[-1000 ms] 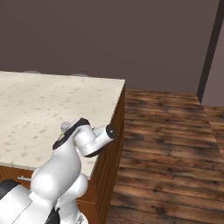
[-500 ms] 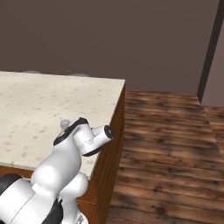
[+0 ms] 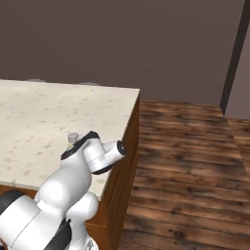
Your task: Pick the juice from the counter and place it in the open cabinet.
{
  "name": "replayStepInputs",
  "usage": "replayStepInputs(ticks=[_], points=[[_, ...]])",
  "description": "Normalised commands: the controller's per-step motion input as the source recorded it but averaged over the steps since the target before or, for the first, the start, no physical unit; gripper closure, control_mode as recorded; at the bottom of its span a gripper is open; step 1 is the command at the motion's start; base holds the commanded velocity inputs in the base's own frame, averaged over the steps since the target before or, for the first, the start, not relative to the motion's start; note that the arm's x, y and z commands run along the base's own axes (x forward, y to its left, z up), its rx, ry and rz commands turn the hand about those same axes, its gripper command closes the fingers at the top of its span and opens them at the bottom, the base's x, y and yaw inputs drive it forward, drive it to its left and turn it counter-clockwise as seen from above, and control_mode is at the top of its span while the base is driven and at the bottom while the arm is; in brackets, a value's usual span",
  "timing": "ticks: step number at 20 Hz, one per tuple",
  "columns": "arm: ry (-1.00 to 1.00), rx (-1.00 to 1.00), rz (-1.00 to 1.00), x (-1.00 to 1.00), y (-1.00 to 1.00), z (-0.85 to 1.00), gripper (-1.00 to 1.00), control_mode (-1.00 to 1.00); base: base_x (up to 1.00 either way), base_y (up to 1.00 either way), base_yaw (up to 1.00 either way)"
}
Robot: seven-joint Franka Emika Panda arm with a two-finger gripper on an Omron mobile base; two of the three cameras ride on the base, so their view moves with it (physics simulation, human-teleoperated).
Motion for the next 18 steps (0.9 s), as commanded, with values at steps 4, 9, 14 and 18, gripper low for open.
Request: replayStepInputs(ticks=[4,9,14,18], points=[[0.0,0.04,0.0,-0.1,0.11,-0.15,-1.0,-1.0,0.0,0.0,0.0],[0.0,0.03,0.04,-0.04,0.33,-0.19,1.0,-1.0,0.0,0.0,0.0],[0.0,0.01,0.05,0.0,0.36,-0.15,1.0,-1.0,0.0,0.0,0.0],[0.0,0.0,0.04,0.0,0.32,-0.13,1.0,-1.0,0.0,0.0,0.0]])
